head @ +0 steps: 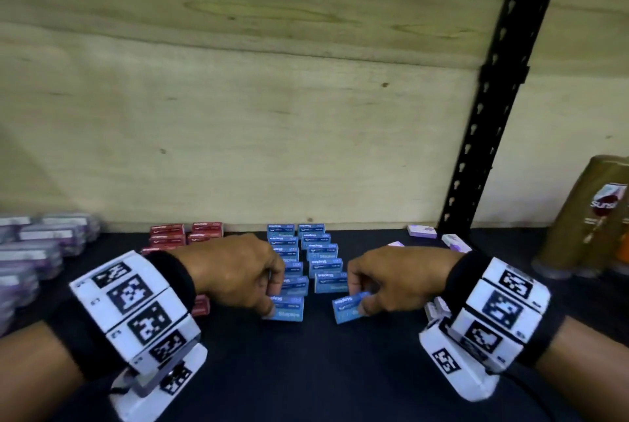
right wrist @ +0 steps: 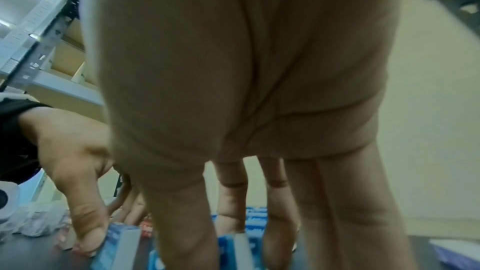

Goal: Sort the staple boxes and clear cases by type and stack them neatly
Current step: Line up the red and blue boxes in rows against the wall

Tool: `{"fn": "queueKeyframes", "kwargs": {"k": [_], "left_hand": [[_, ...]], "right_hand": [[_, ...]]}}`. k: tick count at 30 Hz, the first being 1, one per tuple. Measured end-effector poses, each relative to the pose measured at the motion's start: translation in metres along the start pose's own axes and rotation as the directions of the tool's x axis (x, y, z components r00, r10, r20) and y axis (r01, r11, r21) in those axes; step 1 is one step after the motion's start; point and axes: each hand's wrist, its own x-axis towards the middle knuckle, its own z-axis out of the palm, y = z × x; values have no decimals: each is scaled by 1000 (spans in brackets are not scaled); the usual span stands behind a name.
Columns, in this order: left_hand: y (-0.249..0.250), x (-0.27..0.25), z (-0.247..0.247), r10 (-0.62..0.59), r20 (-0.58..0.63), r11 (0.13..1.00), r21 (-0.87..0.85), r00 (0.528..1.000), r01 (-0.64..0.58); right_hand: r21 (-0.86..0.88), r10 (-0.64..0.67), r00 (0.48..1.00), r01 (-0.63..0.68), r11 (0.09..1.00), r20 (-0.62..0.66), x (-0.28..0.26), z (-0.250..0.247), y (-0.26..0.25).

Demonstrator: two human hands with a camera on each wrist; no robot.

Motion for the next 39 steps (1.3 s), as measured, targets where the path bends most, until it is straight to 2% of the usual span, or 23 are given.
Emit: {"fn": "queueKeyframes", "kwargs": {"k": [9, 16, 21, 27, 39], "left_hand": [[4, -14, 21, -25, -74, 992, 124, 997, 34], [-2, -19, 24, -24, -37, 995, 97, 999, 28], [1, -17, 24, -3, -23, 992, 128, 1000, 6], [10, -11, 26, 17, -69, 980, 197, 998, -3], [8, -8, 26, 14, -95, 983, 181, 995, 4]], "right_hand": [[-15, 61, 997, -62, 998, -48, -3, 11, -14], [83, 118, 991, -112, 990, -65, -5, 12, -6], [64, 73, 994, -67, 996, -87, -3, 11, -1], [64, 40, 993, -32, 997, -114, 2, 13, 1], [107, 23, 995, -13, 994, -97, 8, 12, 7]]}}
